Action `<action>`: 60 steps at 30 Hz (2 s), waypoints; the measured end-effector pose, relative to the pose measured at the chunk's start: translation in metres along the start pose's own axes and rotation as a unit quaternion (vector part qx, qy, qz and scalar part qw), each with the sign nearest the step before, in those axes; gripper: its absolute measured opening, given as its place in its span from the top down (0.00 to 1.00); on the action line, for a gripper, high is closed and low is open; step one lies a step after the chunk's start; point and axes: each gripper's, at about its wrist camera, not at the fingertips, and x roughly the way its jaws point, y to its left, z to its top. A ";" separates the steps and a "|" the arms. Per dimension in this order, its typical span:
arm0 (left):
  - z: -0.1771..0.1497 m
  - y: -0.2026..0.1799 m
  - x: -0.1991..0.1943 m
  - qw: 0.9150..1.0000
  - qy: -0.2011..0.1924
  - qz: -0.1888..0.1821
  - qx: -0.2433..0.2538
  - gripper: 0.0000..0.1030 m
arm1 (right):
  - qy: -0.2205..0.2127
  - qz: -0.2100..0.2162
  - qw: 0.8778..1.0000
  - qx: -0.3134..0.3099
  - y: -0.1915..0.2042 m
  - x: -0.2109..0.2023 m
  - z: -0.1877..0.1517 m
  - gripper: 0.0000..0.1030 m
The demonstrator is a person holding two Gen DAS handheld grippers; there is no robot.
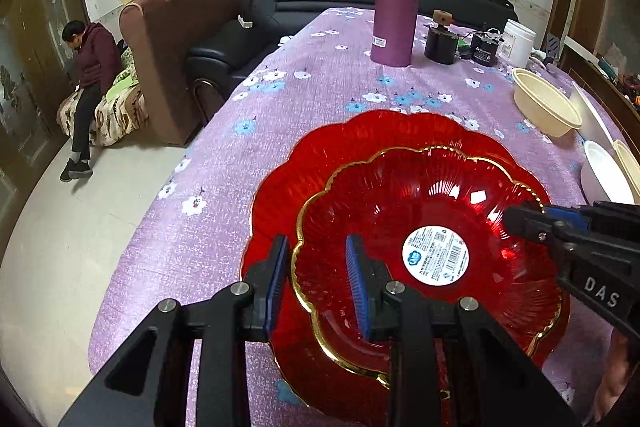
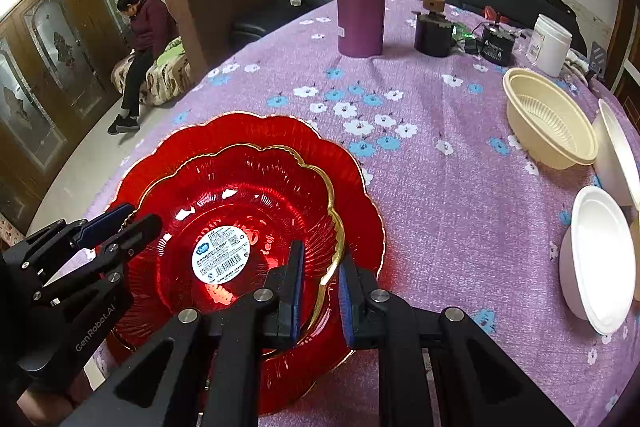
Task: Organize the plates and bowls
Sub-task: 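Open the left tool to release the stacked plate and lift away, then move the left tool toward the white shallow bowl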
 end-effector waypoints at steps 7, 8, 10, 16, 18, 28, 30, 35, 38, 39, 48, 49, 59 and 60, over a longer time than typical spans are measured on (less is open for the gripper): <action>0.003 -0.002 0.001 1.000 0.004 -0.004 0.004 0.67 | 0.003 0.003 1.000 -0.001 -0.001 0.004 0.001 0.81; 0.004 -0.003 0.002 1.000 0.004 -0.004 0.006 0.65 | 0.004 0.005 1.000 0.001 -0.002 0.005 0.001 0.81; 0.004 -0.006 0.002 1.000 0.005 -0.002 0.009 0.64 | 0.006 0.008 1.000 0.003 -0.003 0.006 0.001 0.81; 0.004 -0.005 0.000 1.000 0.005 -0.003 0.009 0.62 | 0.016 0.028 0.999 0.011 -0.006 0.003 0.001 0.79; 0.004 -0.006 0.000 1.000 0.006 -0.004 0.009 0.62 | 0.017 0.032 0.999 0.013 -0.006 0.003 0.000 0.79; 0.004 -0.005 -0.008 1.000 -0.003 -0.007 0.007 0.50 | 0.007 0.016 1.000 -0.005 0.002 0.001 0.000 0.75; 0.004 -0.005 -0.011 1.000 -0.009 0.000 0.009 0.49 | 0.007 0.012 1.000 -0.010 0.004 0.002 -0.001 0.74; 0.005 -0.002 -0.014 1.000 -0.011 -0.006 0.003 0.48 | 0.002 0.013 1.000 -0.008 0.003 -0.004 -0.003 0.74; 0.005 -0.004 -0.015 1.000 -0.013 -0.007 0.004 0.48 | -0.016 -0.002 1.000 -0.006 0.000 -0.013 -0.001 0.67; 0.005 -0.004 -0.015 1.000 -0.012 -0.008 0.004 0.48 | -0.020 -0.001 1.000 -0.004 -0.002 -0.016 -0.001 0.67; 0.011 -0.022 -0.026 0.999 -0.021 -0.015 0.020 0.48 | -0.040 0.018 0.998 0.055 -0.047 -0.042 -0.011 0.66; 0.012 -0.027 -0.028 0.999 -0.022 -0.018 0.026 0.48 | -0.045 0.016 0.997 0.065 -0.055 -0.046 -0.013 0.67; 0.021 -0.093 -0.037 0.995 -0.017 -0.058 0.082 0.48 | -0.098 -0.018 0.978 0.182 -0.157 -0.096 -0.042 0.63; 0.022 -0.102 -0.038 0.994 -0.015 -0.064 0.090 0.47 | -0.102 -0.019 0.976 0.192 -0.165 -0.100 -0.045 0.62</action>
